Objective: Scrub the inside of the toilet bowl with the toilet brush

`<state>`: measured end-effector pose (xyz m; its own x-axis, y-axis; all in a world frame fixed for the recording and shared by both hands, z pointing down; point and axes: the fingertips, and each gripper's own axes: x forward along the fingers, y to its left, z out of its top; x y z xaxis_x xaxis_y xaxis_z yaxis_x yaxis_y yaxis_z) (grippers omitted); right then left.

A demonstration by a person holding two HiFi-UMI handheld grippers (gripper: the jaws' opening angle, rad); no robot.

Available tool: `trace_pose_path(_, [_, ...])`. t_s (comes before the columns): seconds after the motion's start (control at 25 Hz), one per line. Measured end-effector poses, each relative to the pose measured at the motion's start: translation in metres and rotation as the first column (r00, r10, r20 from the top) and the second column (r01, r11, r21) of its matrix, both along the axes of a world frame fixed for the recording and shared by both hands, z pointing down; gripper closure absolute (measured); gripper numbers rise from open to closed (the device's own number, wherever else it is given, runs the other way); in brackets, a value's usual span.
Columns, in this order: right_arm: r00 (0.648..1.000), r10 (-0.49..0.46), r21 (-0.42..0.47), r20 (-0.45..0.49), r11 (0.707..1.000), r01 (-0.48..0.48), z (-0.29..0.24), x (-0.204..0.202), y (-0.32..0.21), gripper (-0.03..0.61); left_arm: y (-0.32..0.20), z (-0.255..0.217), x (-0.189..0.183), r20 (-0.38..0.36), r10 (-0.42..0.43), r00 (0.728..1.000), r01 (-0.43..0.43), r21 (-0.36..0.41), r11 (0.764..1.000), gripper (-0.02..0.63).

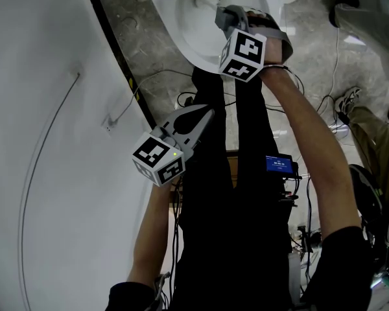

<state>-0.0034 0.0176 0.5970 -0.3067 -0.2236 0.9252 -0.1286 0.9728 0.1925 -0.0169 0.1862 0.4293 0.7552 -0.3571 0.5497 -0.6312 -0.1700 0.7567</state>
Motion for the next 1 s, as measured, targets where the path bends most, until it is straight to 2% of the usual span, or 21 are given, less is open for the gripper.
trace_pose_path(0.4, [0.997, -0.062, -0.115, 0.036, 0.991, 0.066, -0.005, 0.020, 0.046, 0.418, -0.007, 0.001, 0.004, -0.009, 0.004, 1.000, -0.004, 0.008, 1.000, 0.603])
trace_pose_path(0.76, [0.998, -0.002, -0.223, 0.056, 0.975, 0.015, -0.013, 0.041, 0.088, 0.417, -0.008, 0.000, 0.006, -0.014, 0.006, 1.000, -0.005, 0.019, 1.000, 0.604])
trace_pose_path(1.0, [0.999, -0.020, -0.302, 0.048, 0.953, 0.034, -0.023, 0.064, 0.109, 0.417, -0.013, -0.002, 0.010, -0.011, 0.013, 1.000, -0.013, 0.021, 1.000, 0.604])
